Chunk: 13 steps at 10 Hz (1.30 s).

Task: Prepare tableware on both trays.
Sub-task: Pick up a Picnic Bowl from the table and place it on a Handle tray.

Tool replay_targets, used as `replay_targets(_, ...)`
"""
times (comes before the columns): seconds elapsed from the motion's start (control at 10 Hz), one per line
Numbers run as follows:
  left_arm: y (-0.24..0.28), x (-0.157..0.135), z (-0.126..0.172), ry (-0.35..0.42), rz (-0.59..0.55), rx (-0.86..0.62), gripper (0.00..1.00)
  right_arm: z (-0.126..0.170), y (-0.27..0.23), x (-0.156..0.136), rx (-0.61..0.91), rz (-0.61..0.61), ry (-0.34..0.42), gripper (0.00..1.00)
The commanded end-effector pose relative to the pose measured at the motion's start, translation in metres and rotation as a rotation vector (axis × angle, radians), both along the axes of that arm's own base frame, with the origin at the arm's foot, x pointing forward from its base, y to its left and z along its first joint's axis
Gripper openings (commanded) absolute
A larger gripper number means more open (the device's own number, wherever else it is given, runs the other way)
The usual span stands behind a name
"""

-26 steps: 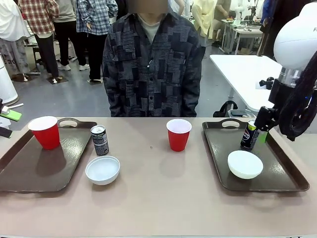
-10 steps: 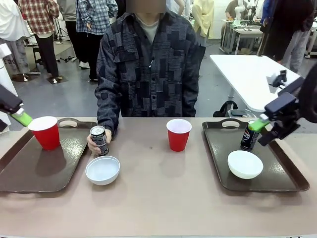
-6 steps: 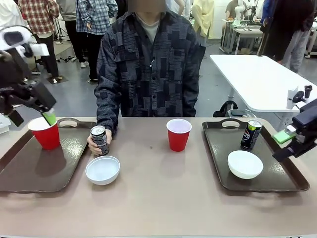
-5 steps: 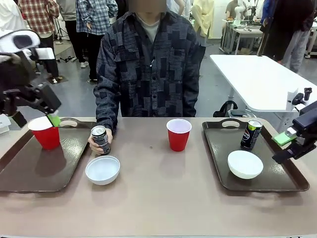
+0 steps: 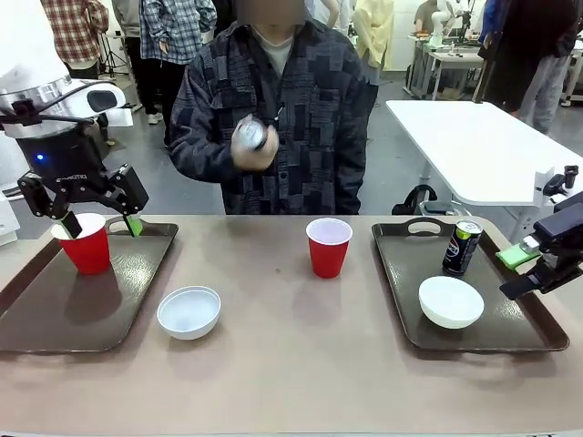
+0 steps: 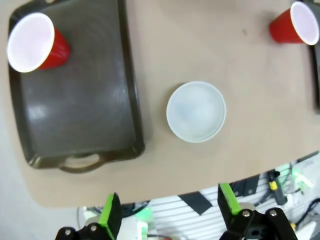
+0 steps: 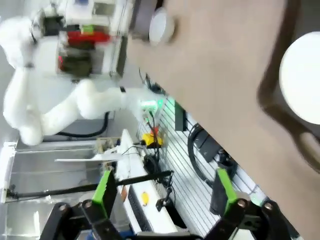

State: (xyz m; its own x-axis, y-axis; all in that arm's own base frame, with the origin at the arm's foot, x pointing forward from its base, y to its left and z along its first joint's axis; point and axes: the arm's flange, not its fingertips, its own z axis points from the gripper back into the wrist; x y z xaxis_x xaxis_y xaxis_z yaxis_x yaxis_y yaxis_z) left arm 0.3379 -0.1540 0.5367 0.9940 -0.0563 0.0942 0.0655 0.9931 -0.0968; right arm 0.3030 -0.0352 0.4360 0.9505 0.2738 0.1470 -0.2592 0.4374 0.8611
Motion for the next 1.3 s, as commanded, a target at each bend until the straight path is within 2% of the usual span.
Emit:
replay_targets(0.0, 0.003, -0.006, 0.004, 0.005, -0.001, 0.007, 1.00, -0.005, 0.010, 0.003, -0.006, -0.016, 0.070, 1.00)
replay_targets(0.1, 0.000, 0.000, 0.000, 0.000, 0.000, 0.000, 1.00, -0.009, 0.010, 0.003, -0.035, -0.248, 0.151, 1.00)
replay_targets(0.3, -0.008, 0.007, 0.000, -0.007, 0.068, -0.001, 1.00, -0.007, 0.007, -0.011, -0.016, -0.472, 0.214, 1.00)
replay_targets(0.5, -0.022, 0.013, -0.014, -0.029, 0.095, 0.029, 1.00, -0.009, 0.003, -0.029, -0.045, -0.500, 0.217, 1.00)
replay_targets(0.6, -0.026, 0.018, -0.019, -0.026, 0.095, 0.029, 1.00, -0.010, 0.003, -0.035, -0.084, -0.382, 0.198, 1.00)
replay_targets(0.7, -0.029, 0.023, -0.026, -0.020, 0.103, 0.026, 1.00, 0.015, -0.031, 0.022, -0.045, -0.473, 0.217, 1.00)
replay_targets(1.2, -0.037, 0.037, -0.073, 0.053, 0.097, -0.006, 1.00, 0.015, -0.031, 0.022, -0.045, -0.473, 0.217, 1.00)
